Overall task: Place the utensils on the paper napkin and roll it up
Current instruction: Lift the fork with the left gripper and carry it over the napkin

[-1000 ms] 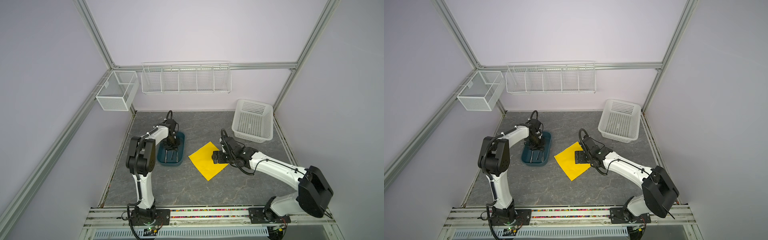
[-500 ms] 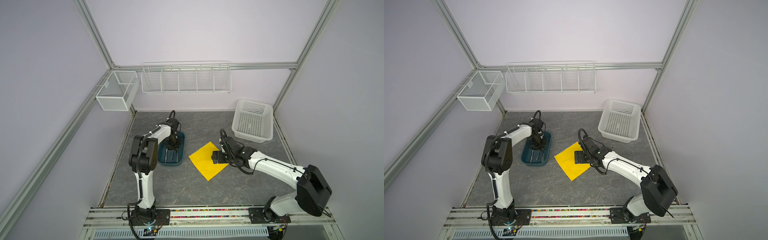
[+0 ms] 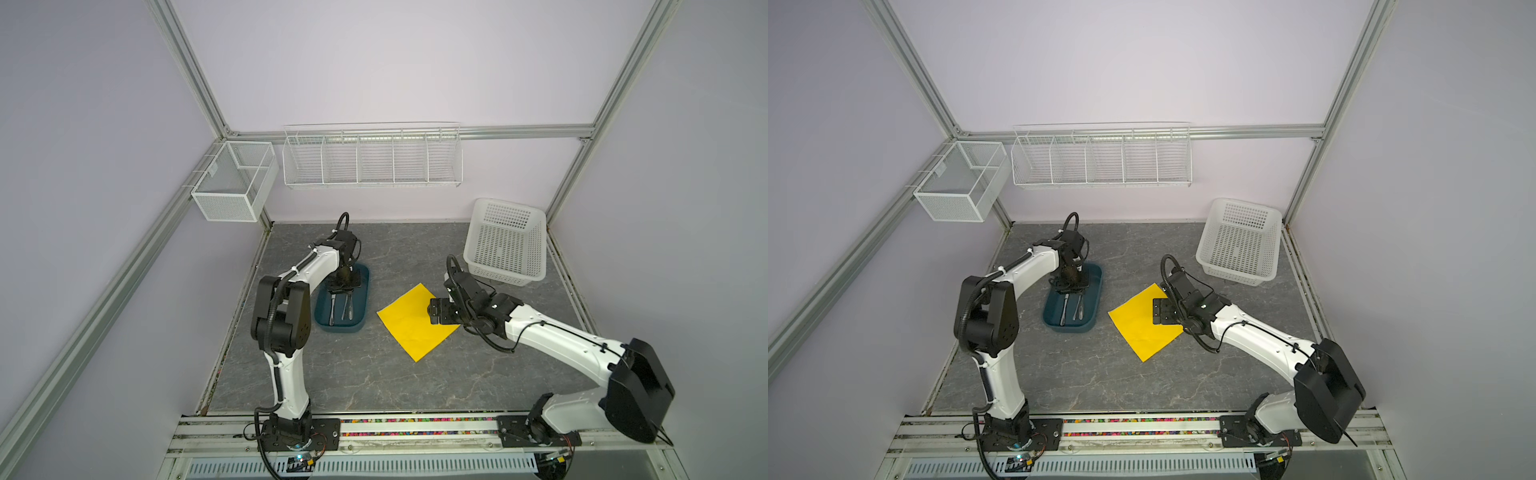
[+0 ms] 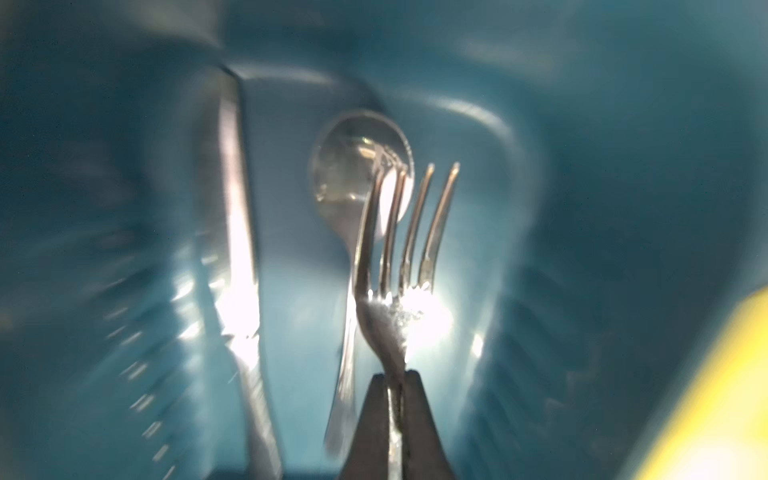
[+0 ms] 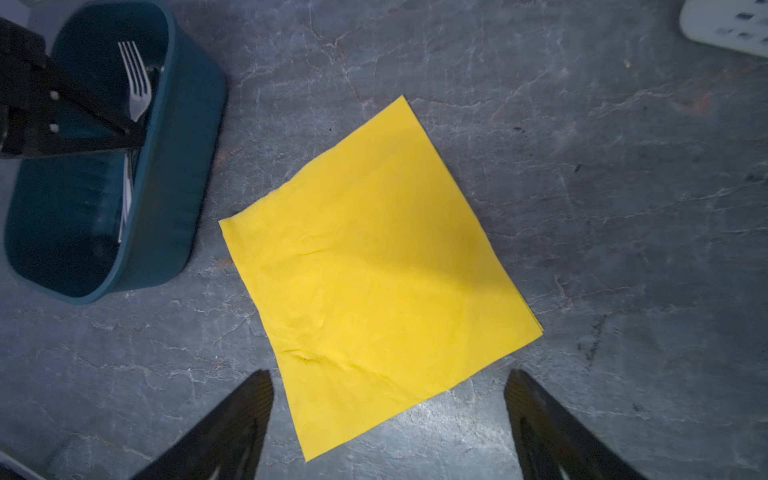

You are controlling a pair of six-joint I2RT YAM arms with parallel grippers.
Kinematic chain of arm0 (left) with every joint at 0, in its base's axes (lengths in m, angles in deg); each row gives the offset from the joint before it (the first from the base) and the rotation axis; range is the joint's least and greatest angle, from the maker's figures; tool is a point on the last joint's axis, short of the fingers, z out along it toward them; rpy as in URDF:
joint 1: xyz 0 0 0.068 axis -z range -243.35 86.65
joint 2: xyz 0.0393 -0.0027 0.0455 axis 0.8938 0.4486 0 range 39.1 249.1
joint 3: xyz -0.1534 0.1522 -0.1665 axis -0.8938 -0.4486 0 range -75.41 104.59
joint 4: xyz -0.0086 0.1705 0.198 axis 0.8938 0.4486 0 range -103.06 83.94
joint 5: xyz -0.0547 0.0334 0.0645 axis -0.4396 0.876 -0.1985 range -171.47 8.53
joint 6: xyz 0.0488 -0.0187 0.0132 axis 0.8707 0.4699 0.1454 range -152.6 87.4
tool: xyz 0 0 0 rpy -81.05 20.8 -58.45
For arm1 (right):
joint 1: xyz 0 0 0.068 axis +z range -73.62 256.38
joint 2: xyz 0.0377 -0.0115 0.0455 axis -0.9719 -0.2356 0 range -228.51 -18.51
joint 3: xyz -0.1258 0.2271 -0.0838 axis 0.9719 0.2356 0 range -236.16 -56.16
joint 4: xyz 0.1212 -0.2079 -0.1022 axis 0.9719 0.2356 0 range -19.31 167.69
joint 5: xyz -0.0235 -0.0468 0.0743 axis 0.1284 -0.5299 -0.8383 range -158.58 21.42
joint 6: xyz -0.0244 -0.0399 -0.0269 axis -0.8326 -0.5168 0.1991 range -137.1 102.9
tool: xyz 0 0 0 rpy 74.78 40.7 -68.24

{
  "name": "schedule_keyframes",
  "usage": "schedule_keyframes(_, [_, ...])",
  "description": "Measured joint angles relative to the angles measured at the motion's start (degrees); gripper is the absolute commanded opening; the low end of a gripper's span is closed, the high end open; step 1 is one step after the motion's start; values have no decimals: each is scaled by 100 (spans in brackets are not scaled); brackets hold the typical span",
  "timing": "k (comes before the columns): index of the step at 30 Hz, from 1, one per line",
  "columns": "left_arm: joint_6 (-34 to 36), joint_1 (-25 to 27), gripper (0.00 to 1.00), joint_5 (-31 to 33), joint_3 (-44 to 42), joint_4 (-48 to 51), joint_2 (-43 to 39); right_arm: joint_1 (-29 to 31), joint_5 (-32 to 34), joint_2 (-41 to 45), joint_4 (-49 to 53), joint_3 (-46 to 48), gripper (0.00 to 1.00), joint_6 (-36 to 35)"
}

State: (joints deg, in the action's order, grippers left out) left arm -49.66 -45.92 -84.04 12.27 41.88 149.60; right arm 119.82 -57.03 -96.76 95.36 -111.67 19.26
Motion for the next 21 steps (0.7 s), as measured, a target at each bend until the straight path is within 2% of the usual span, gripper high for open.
schedule_keyframes(5, [-94,105,6,-31,245,63,-990,-2,444,555,2,160,89,234])
schedule_keyframes(9, [-278,503,6,-186,546,55,-1226,-94,669,861,70,400,89,437])
schedule_keyframes(14, [-658,1425,6,-721,575,-238,-931,-291,730,979,236,688,89,629])
schedule_keyframes(18, [-1067,2170,5,-1045,575,-568,-260,-439,704,1161,343,879,89,780])
schedule_keyframes(21, [-1377,2538,5,-1169,573,-765,267,-610,634,1333,356,1049,89,846])
